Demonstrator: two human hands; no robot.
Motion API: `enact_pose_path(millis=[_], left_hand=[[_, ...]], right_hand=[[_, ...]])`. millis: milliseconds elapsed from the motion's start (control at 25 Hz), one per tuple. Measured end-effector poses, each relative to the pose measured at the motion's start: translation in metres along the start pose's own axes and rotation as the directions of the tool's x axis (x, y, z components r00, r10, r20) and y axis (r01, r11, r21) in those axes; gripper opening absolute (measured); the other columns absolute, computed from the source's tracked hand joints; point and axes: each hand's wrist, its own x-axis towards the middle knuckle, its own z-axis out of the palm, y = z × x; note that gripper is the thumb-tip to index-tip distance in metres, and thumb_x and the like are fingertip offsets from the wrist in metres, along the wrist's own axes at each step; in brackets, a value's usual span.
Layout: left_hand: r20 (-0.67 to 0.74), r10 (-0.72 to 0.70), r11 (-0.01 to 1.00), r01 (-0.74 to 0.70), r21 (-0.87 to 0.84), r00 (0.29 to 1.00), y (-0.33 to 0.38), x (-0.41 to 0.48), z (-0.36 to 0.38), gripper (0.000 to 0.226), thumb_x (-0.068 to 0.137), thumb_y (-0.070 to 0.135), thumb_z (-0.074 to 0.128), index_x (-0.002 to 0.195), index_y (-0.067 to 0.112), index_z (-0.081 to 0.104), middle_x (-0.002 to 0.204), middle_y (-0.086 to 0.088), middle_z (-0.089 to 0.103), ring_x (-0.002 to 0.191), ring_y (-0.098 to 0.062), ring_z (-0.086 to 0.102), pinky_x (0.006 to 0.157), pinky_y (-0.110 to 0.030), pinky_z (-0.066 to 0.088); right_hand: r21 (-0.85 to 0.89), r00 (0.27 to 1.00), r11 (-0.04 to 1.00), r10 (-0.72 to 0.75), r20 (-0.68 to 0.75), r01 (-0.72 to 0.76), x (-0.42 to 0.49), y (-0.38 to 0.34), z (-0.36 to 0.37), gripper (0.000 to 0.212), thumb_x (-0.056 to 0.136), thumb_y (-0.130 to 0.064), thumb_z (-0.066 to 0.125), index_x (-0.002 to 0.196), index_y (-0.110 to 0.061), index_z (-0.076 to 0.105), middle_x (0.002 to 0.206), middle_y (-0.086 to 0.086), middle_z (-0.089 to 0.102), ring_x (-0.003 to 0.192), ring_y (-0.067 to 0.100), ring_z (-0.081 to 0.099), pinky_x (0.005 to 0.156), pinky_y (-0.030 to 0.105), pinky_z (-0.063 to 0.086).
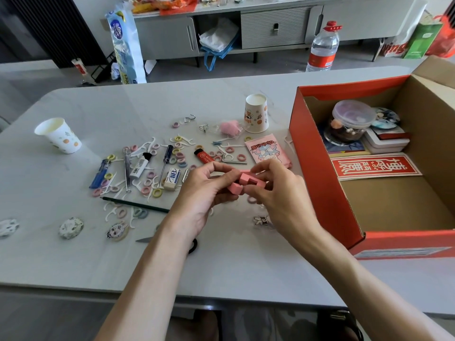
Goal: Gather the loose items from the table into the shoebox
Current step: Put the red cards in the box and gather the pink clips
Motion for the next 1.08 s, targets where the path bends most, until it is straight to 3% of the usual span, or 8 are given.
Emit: enact_pose_path(millis=[280,400,520,640,800,920,1000,1080], left_hand=[[0.079,-0.075,0.997,0.075,0.005,0.994,0.003,-0.003,-0.002,0.019,0.075,0.01,0.075,0.09,0.008,0.063,0.07,-0.013,0.072,0.053,-0.017,0.066,0.046,-0.02,0.051],[0.116,-0.109,0.993,0.112,-0.025,0.987,0.003,-0.004,-0.001,0.025,0.071,0.012,0.075,0.092,0.007,0.063,0.067,-0.013,0.07,0.051,-0.016,0.065,0.044,-0.019,0.05],[0.084,-0.064,0.998,0.066,-0.022,0.994,0.004,-0.002,-0.003,0.022,0.073,0.013,0.076,0.091,0.009,0.064,0.072,-0.014,0.072,0.053,-0.016,0.064,0.05,-0.021,0.054],[0.116,-0.015,1.0,0.012,0.023,0.993,0.006,-0.003,-0.008,0.027,0.071,0.017,0.077,0.092,0.01,0.064,0.081,-0.016,0.074,0.057,-0.019,0.064,0.05,-0.021,0.051],[0.178,0.014,0.987,-0.042,0.158,0.984,0.006,-0.006,-0.012,0.023,0.075,0.018,0.075,0.094,0.011,0.065,0.078,-0.013,0.074,0.062,-0.02,0.068,0.052,-0.02,0.051],[0.211,0.035,0.981,-0.074,0.18,0.977,0.006,-0.007,-0.012,0.027,0.075,0.017,0.074,0.1,0.011,0.066,0.079,-0.013,0.074,0.063,-0.022,0.068,0.054,-0.021,0.052],[0.176,0.044,0.976,-0.081,0.204,0.983,0.005,-0.005,-0.011,0.036,0.073,0.017,0.075,0.107,0.012,0.066,0.08,-0.014,0.074,0.063,-0.021,0.067,0.054,-0.021,0.052],[0.1,0.058,0.968,-0.081,0.239,0.993,0.003,-0.004,-0.013,0.039,0.075,0.014,0.075,0.112,0.009,0.066,0.08,-0.014,0.074,0.062,-0.018,0.067,0.054,-0.02,0.052]], right_hand=[[-0.01,0.998,0.998,-0.056,-0.03,0.056,-0.004,-0.003,-0.002,0.021,0.07,-0.013,0.084,0.082,-0.018,0.067,0.069,-0.001,0.07,0.06,0.009,0.067,0.054,0.021,0.053],[-0.029,0.996,0.996,-0.087,-0.026,0.086,-0.005,-0.004,0.0,0.018,0.073,-0.016,0.083,0.082,-0.018,0.068,0.072,-0.004,0.07,0.067,0.013,0.067,0.058,0.023,0.052],[-0.01,0.992,0.993,-0.12,-0.033,0.119,-0.003,-0.003,-0.002,0.015,0.084,-0.032,0.072,0.092,-0.021,0.069,0.091,-0.004,0.066,0.077,0.013,0.066,0.063,0.022,0.051],[0.176,0.995,0.984,0.02,0.1,-0.038,0.001,-0.003,-0.004,0.024,0.098,-0.032,0.053,0.112,-0.018,0.066,0.1,-0.002,0.069,0.083,0.004,0.066,0.069,0.018,0.053],[0.355,0.946,0.891,0.198,0.257,-0.283,0.006,0.0,-0.007,0.012,0.091,-0.015,0.063,0.095,-0.012,0.074,0.083,0.004,0.072,0.076,0.013,0.066,0.078,0.031,0.057],[0.458,0.901,0.792,0.26,0.346,-0.404,0.007,0.003,-0.01,0.011,0.084,-0.015,0.072,0.089,-0.006,0.073,0.077,0.005,0.069,0.071,0.013,0.063,0.073,0.026,0.057],[0.407,0.914,0.833,0.257,0.315,-0.375,0.005,0.004,-0.009,0.023,0.08,-0.024,0.076,0.089,-0.003,0.071,0.073,0.003,0.067,0.067,0.01,0.061,0.065,0.019,0.053],[0.309,0.957,0.909,0.239,0.163,-0.279,0.004,0.004,-0.005,0.032,0.083,-0.031,0.074,0.091,-0.001,0.067,0.073,0.003,0.07,0.061,0.009,0.061,0.058,0.016,0.05]])
